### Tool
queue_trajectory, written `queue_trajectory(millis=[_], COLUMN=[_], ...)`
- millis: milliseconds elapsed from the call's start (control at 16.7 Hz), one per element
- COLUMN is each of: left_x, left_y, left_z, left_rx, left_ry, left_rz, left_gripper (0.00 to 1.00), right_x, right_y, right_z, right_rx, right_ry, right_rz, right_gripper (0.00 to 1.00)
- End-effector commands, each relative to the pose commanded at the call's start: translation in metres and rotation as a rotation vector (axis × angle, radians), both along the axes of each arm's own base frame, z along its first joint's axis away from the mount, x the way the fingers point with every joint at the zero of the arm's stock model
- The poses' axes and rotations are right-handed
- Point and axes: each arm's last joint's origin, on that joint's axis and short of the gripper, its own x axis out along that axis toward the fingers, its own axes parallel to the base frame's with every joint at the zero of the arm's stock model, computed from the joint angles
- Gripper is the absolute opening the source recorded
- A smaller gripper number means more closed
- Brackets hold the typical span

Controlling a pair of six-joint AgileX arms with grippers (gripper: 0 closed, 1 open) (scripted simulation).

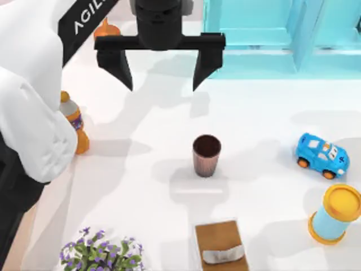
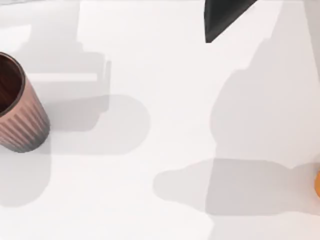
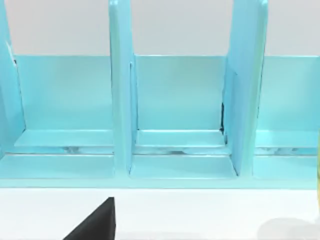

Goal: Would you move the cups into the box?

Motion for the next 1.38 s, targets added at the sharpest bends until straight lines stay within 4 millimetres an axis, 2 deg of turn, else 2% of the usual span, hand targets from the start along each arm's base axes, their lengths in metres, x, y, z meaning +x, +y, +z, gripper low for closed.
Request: queue_trajectory(millis=[180, 360, 720, 900, 1080, 1380], left_x=[-0.021, -0.036, -0.036, -0.033, -0.029, -0.031], left_y=[-0.058, -0.086, -0.087, -0.090, -0.094, -0.093], left_z=[-0.021, -0.034, -0.036, -0.045, -0.064, -0.108], left_rx=[-0.008, -0.006, -0.005, -0.004, -0.002, 0.000], left_ry=[-0.007, -0.003, -0.002, -0.002, -0.001, 0.002], left_rz=[-0.003, -0.005, -0.003, -0.005, -0.006, -0.005], left_gripper=[1.00, 1.00, 1.00, 1.00, 1.00, 1.00], right_x=[0.000, 0.000, 0.000, 0.000, 0.000, 0.000], right_y=[0.000, 0.000, 0.000, 0.000, 0.000, 0.000], right_z=[0.000, 0.000, 0.000, 0.000, 0.000, 0.000], right_rx=[0.000, 0.000, 0.000, 0.000, 0.000, 0.000], right_ry=[0.000, 0.000, 0.000, 0.000, 0.000, 0.000], right_rz=[0.000, 0.000, 0.000, 0.000, 0.000, 0.000], right_gripper=[1.00, 1.00, 1.00, 1.00, 1.00, 1.00])
